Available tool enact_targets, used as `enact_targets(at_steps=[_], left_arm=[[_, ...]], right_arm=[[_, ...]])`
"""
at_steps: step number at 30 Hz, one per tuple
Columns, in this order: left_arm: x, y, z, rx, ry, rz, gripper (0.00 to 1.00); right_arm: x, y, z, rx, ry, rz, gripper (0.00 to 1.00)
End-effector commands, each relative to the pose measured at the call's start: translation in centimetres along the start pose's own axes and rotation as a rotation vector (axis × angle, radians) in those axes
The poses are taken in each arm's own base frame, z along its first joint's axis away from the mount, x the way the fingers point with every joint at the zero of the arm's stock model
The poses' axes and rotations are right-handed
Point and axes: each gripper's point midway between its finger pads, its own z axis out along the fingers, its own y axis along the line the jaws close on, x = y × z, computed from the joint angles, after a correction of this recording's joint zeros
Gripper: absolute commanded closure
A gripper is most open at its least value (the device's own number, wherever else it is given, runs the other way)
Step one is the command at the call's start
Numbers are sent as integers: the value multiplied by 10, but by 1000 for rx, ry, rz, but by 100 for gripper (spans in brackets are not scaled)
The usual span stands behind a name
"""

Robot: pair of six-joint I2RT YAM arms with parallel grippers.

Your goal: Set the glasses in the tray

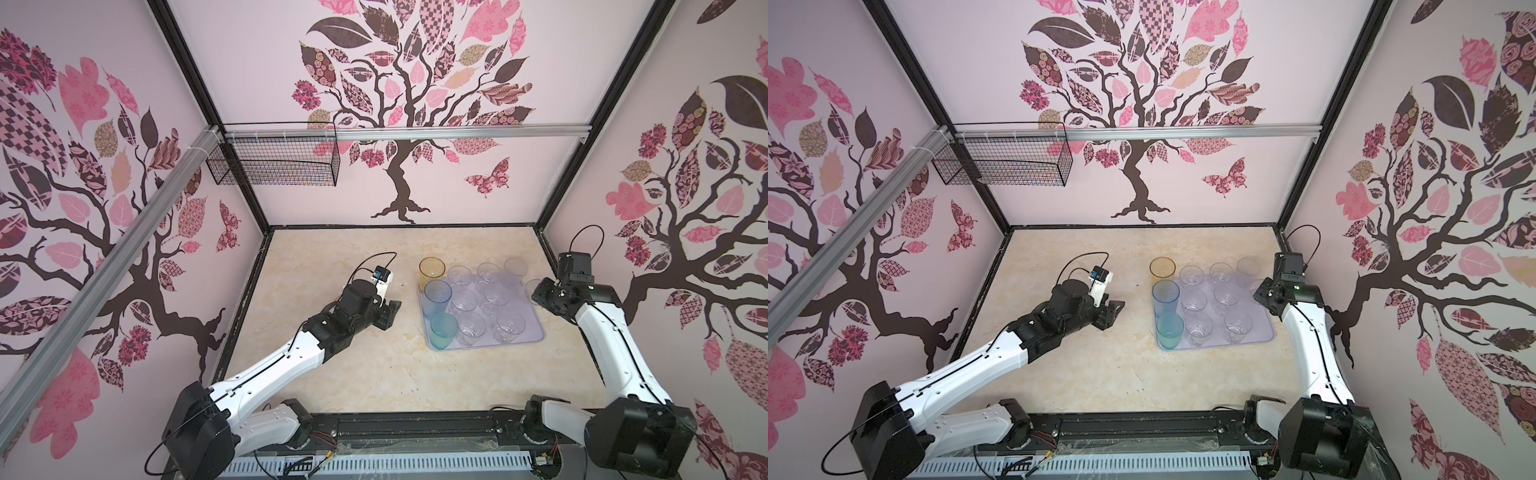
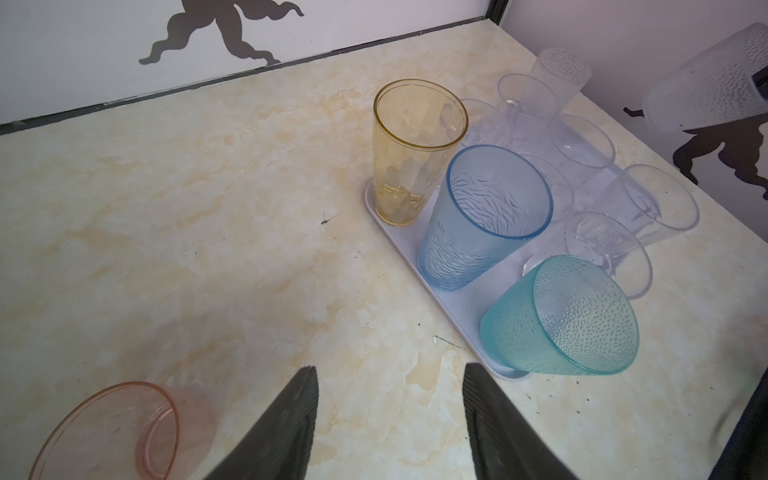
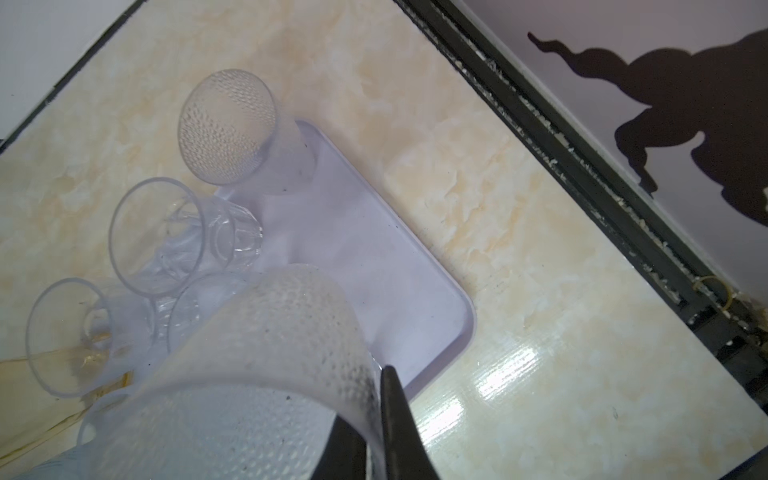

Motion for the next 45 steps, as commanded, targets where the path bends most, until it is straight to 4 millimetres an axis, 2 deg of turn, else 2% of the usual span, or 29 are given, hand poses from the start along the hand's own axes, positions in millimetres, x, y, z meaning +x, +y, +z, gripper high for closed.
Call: enact_targets(at_steps=[1,6,12,21,45], left_arm=[[17,4,2,-18,35,18,41],[31,11,4,-51,68,18,41],[33,11,13,-56,91,20,41],[36,9,23,-51,112,18,41],[43,13,24,-66,119,27,41]], right_arm=[[-11,3,10,-13,-45,61,100],[0,2,30,-27,-1,90,100],[6,5,43,-45,29,93,100],[8,7,50,-52,41,92,100],[6,11,60,-49,62,101,100]])
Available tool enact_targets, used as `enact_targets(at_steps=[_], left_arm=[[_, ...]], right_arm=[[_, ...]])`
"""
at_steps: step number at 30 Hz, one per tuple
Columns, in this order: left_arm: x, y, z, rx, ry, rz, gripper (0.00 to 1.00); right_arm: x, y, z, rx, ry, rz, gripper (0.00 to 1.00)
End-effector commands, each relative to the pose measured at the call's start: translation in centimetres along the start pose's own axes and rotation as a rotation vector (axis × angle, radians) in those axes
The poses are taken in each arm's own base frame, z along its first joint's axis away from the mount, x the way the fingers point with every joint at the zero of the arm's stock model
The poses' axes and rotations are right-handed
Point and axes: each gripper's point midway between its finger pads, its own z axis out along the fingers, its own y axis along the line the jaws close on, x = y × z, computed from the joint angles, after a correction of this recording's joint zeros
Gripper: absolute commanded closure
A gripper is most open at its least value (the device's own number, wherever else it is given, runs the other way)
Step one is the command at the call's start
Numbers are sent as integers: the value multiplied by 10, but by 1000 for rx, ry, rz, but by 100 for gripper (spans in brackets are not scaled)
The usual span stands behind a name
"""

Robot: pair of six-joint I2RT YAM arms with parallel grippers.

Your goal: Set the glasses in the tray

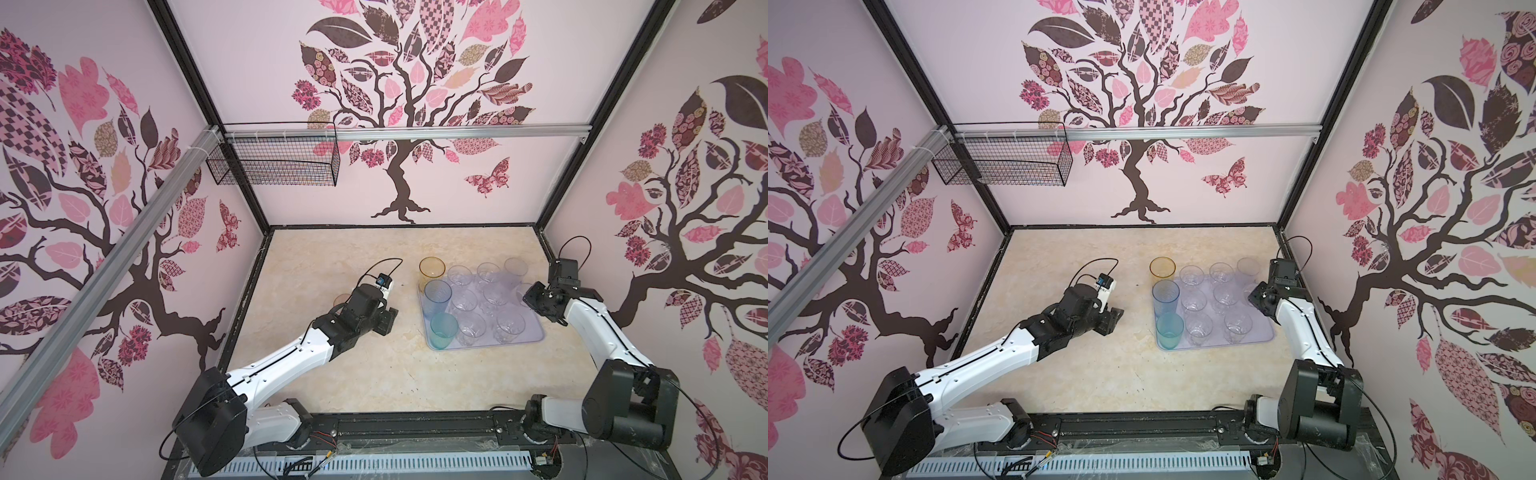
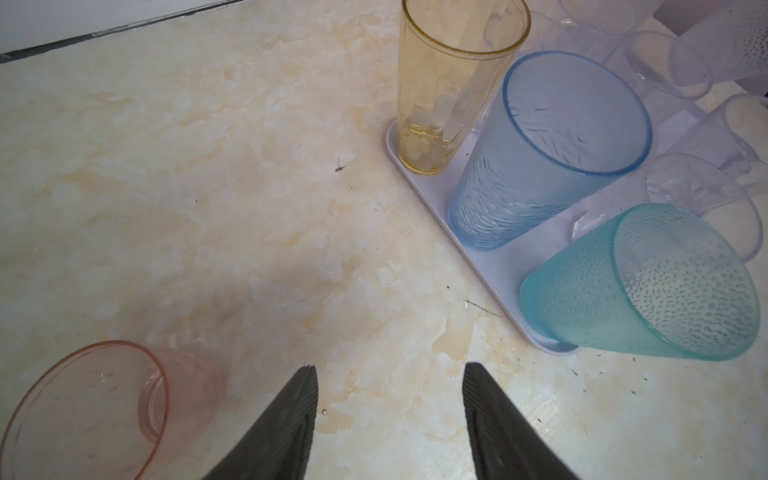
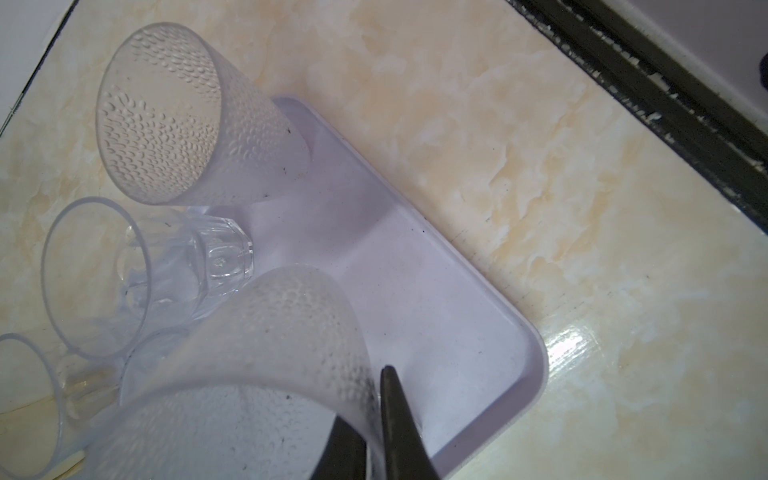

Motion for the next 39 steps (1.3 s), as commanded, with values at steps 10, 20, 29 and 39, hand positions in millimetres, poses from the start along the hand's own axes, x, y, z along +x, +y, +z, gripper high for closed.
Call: enact_targets(at_steps=[10,20,29,39], left_arm=[[5,1,4,-9,4,24,41],[7,3,5,-17,1,24,40],[8,2,6,-12,5,23,40],[10,5,5,-25,3,23,40]], right_arm=[[-27,-2,14,66,-62,66,100],[-21,-2,39,106,22,30,100],[-27,-6,53,155,25,16,96],[-30,-1,60,150,41,12,83]])
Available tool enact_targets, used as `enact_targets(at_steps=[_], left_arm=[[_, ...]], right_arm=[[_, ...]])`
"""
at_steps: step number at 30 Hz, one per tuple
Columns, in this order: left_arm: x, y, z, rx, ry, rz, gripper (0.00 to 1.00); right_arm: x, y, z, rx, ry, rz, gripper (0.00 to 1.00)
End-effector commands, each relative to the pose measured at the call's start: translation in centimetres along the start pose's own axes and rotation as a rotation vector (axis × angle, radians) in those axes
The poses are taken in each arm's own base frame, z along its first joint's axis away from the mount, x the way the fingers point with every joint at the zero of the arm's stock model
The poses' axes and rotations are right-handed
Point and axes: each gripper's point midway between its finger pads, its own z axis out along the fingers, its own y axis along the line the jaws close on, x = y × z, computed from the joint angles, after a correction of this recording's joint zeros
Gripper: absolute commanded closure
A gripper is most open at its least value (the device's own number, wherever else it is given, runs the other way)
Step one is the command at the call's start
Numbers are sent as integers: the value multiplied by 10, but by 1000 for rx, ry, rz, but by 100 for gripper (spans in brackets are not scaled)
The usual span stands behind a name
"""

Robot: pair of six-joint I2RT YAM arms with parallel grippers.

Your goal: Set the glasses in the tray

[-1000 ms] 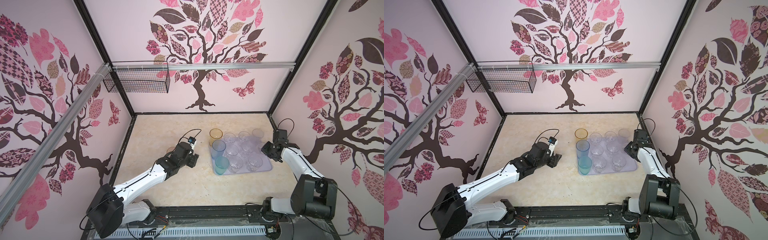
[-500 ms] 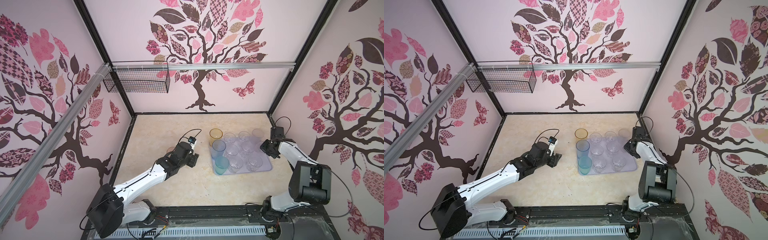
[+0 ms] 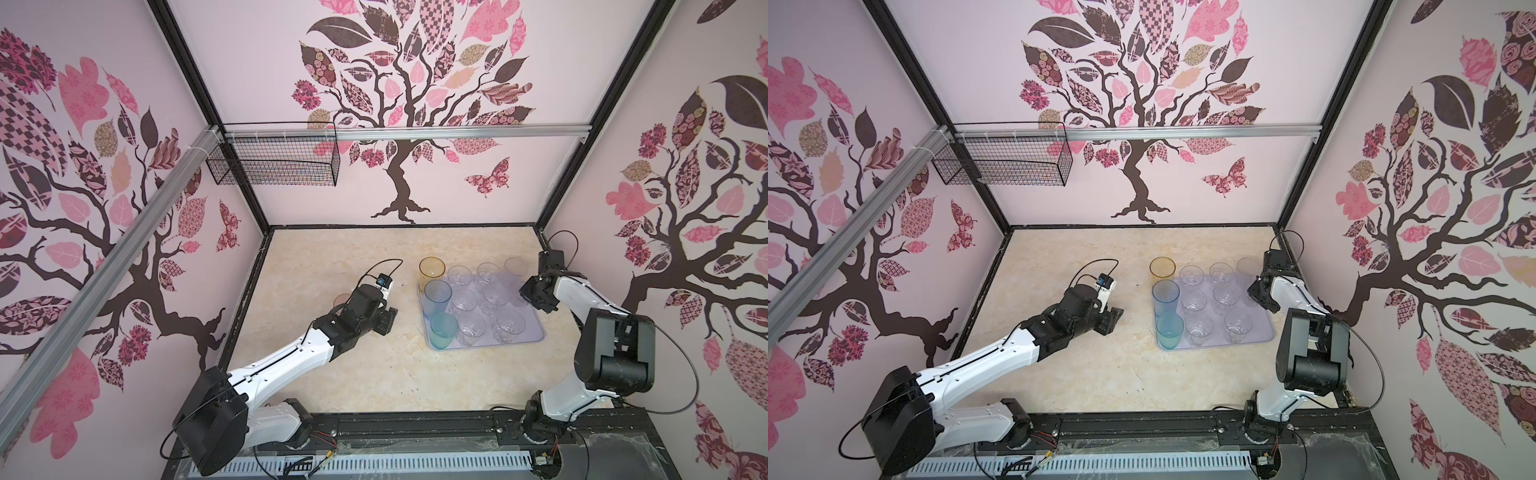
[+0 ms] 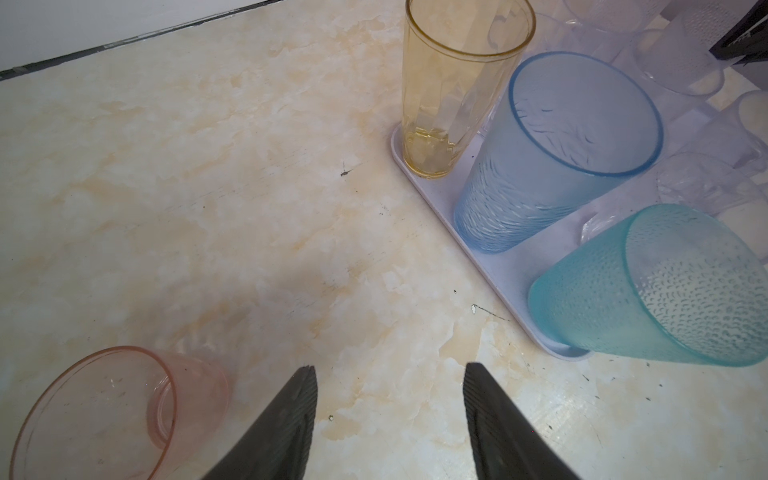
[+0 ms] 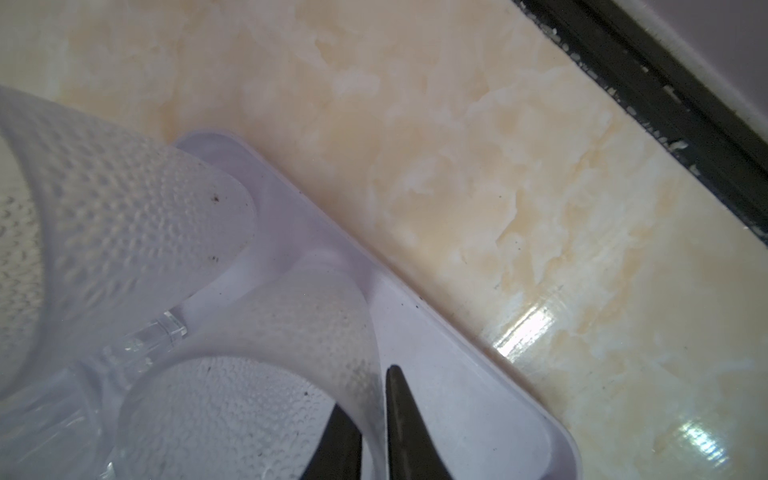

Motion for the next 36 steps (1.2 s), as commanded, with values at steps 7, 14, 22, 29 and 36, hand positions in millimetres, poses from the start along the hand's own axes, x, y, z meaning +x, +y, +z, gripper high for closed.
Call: enact_targets(at_steps=[7,14,22,29,36], left_arm=[[13,4,3,-20,23,9,40],[12,4,4,-21,20,-6,40],[-29,71,-34,-226,-109,-353,41],[-59,127,-103,-513,-137,-262,34],[-3,159,-120,-493,-109,-652,23]], right_arm=[[-14,10,-13,-30,-9,-1,74],[-44,24,-72,-95,-111,-18,56],[-12,116,-174,-388,-188,-139,48],[128,263,-244,-710,-46,-432,43],[282,343,-244,-776,140,-733,38]])
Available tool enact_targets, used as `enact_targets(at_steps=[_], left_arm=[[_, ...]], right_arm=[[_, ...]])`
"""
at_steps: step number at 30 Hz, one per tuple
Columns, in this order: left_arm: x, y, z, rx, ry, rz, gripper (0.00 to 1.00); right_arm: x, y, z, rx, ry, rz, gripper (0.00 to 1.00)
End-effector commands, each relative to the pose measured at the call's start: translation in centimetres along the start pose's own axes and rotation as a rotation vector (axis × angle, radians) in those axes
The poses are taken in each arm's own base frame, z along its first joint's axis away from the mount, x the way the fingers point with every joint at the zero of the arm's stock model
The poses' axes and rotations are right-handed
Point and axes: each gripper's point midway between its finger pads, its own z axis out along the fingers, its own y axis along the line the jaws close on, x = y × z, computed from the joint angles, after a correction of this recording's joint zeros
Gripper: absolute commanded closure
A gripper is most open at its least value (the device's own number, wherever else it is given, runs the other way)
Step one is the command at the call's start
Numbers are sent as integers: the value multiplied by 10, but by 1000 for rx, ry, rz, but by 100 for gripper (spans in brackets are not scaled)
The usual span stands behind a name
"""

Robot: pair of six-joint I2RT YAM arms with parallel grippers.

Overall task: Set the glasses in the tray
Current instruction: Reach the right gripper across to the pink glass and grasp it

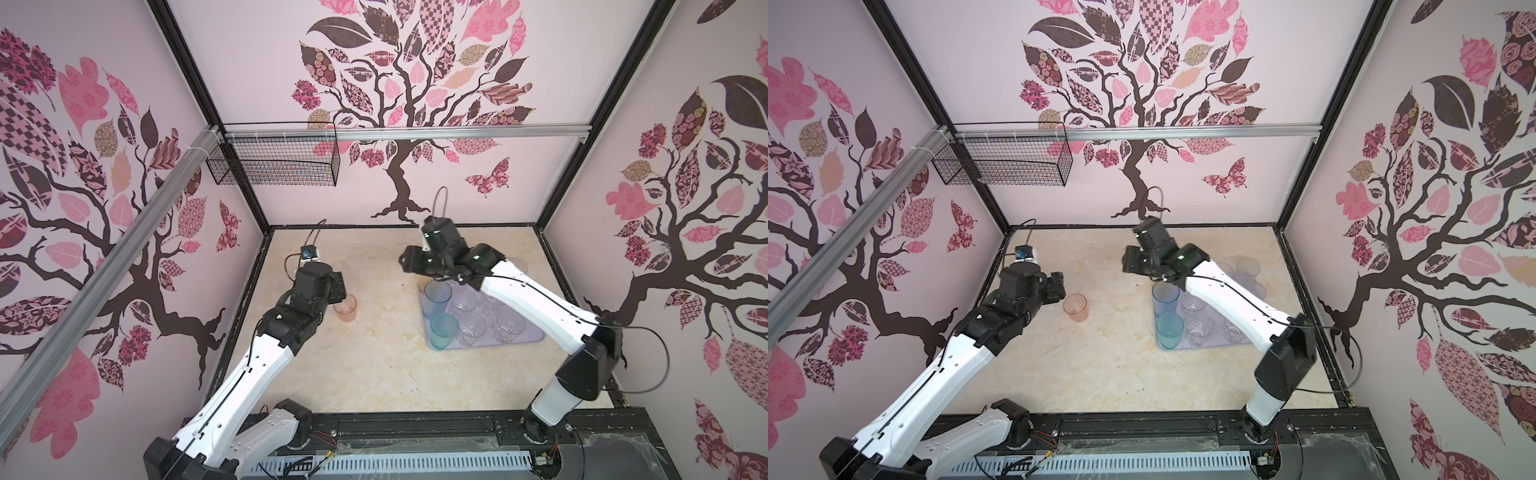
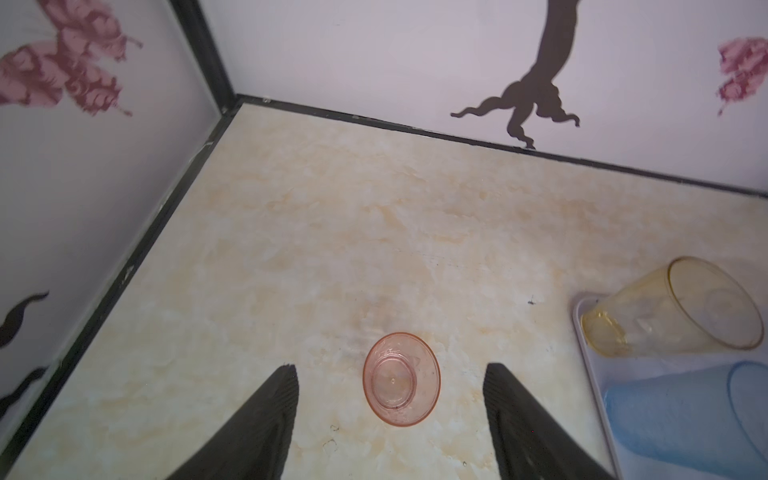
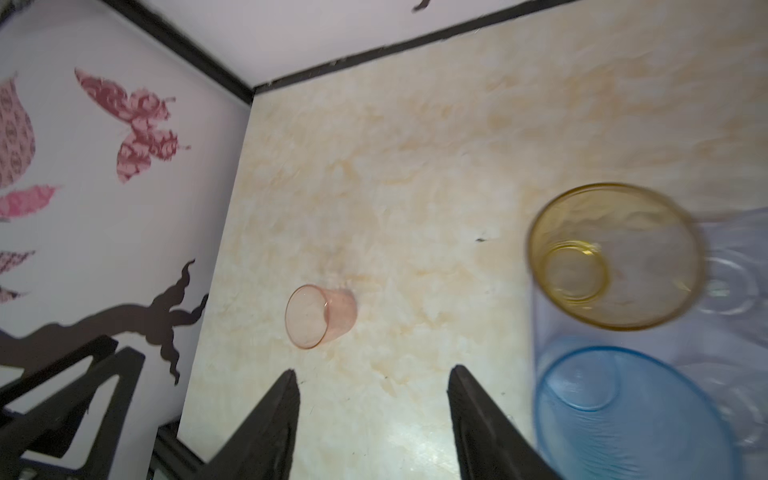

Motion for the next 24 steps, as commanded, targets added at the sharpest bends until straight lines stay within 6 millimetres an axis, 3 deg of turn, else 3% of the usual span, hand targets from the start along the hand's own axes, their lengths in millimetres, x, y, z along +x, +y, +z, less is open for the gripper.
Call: enact_targets(at_steps=[1,5,11,20,24], left_arm=[[48,22,6,-29,153,-148,23],[74,45,9,-96,233,-229,22],[87,55,8,-117,246,-265,22],[88,49,14,-83,245,-207,22],[90,47,14,-76,249,-193,22]], right_arm=[[39,27,39,-5,119,-49,37],[66,48,78,33,189,-150,36],[93,34,131,109,281,-190,37],[117,16,169,157,331,-193,39],[122,17,179,149,337,-191,42]])
